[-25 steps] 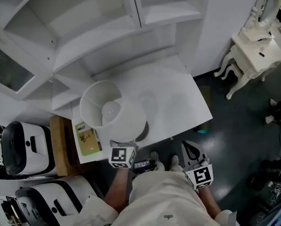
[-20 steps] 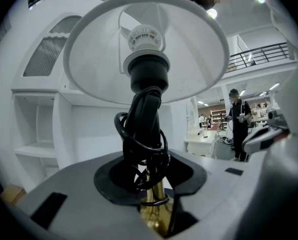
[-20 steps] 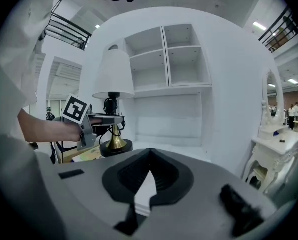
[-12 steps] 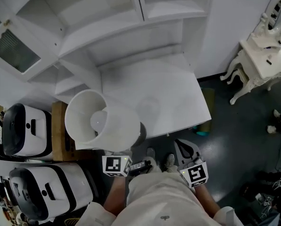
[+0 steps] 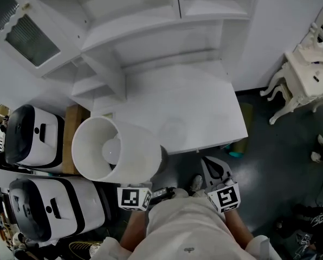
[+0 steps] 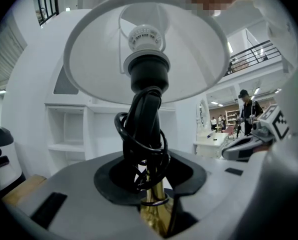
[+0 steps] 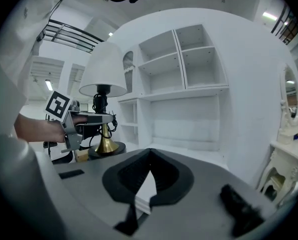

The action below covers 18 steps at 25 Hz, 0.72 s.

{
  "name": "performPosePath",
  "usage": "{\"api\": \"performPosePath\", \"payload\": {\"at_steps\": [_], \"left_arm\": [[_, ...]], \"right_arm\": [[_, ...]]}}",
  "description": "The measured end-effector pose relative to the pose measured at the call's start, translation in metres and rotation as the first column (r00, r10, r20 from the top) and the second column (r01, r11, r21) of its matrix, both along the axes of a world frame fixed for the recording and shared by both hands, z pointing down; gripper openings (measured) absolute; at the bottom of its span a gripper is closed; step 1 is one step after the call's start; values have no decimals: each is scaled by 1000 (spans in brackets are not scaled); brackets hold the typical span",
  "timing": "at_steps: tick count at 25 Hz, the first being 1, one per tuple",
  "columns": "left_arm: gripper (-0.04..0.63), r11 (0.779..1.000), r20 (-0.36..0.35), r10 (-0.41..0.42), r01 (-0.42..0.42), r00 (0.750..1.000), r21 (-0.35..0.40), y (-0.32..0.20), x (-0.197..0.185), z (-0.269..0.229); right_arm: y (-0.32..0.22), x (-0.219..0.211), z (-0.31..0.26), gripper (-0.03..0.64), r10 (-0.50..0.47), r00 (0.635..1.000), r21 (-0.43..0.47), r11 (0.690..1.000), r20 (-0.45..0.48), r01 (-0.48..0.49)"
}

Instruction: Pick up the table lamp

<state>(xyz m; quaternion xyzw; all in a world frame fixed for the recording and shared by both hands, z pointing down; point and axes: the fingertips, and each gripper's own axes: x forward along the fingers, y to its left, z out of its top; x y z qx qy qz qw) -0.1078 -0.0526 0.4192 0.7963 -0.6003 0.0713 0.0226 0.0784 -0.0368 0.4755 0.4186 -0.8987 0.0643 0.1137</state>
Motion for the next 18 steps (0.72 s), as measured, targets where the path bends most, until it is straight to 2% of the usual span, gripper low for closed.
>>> {"api": "performPosePath", "payload": {"at_steps": [5, 10, 18], "left_arm": [[152, 1000, -1, 14, -14, 1000, -1, 22, -13, -3], [152, 999, 9, 50, -50, 999, 9, 46, -27, -3], [152, 993, 14, 112, -112, 994, 25, 80, -48, -3]], "right_arm": [[15, -19, -6, 12, 3, 1000, -7, 1000, 1, -3], [39, -50, -17, 12, -8, 1000, 24, 1000, 20, 8], [90, -70, -18, 12, 21, 1000, 2, 1000, 18, -21]]}}
